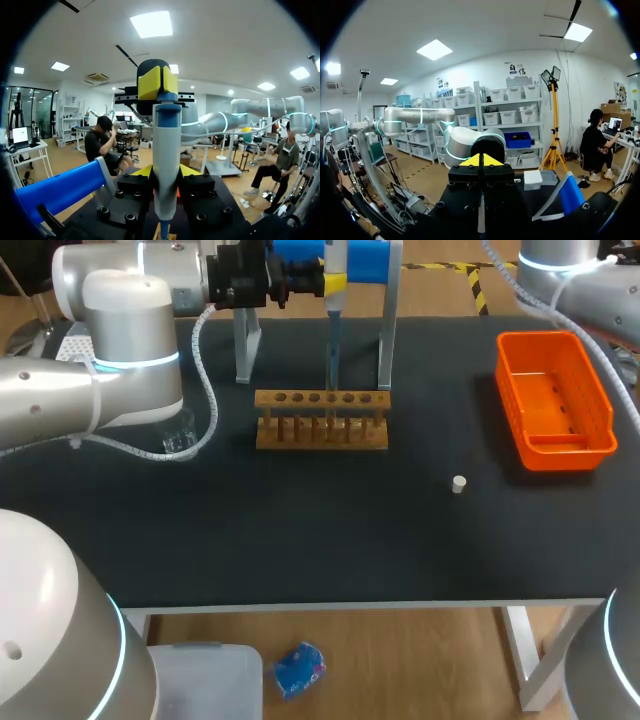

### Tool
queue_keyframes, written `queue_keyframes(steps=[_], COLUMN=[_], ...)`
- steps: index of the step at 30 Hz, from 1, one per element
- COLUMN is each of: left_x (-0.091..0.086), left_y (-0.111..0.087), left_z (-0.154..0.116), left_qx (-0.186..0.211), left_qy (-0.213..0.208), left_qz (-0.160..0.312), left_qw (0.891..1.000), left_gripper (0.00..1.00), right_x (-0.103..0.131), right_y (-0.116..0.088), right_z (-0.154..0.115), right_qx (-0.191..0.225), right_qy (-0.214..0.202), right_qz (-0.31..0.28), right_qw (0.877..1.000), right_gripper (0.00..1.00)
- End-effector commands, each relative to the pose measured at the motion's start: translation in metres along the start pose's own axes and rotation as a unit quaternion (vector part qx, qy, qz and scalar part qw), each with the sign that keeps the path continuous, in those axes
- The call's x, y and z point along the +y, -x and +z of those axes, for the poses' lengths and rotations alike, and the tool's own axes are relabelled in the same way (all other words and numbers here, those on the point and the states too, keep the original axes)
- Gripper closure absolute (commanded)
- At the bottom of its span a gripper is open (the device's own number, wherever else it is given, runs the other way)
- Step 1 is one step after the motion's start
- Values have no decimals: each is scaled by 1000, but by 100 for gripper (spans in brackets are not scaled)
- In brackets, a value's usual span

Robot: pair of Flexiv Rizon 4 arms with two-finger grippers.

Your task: Invert the test tube, pick up the pipette, mount the tip to pipette, aspirate from beaker and dispense into the tube, eject the tip, return the pipette, and cap with the stopper.

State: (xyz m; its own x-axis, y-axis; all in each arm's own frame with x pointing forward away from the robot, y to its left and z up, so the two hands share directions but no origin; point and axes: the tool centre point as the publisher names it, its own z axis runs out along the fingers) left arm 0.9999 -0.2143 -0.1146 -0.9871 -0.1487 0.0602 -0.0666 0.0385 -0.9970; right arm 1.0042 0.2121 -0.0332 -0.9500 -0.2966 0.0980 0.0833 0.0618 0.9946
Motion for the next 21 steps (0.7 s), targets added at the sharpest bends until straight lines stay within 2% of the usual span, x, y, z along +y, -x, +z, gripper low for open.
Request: queue_keyframes(steps=[1, 21], left_x=[-6, -6], left_y=[0, 0], left_z=[0, 0], left_qx=[-1, -1], left_qy=[-1, -1], left_qz=[1, 1], left_qw=[1000, 1000], left_gripper=[100, 100], right_x=[-7, 16], right_y=[2, 0], right_z=[0, 0], right_qx=[2, 1], right_qy=[0, -9], right_qz=[0, -27], right_qw=[1000, 1000], right_gripper=[100, 100])
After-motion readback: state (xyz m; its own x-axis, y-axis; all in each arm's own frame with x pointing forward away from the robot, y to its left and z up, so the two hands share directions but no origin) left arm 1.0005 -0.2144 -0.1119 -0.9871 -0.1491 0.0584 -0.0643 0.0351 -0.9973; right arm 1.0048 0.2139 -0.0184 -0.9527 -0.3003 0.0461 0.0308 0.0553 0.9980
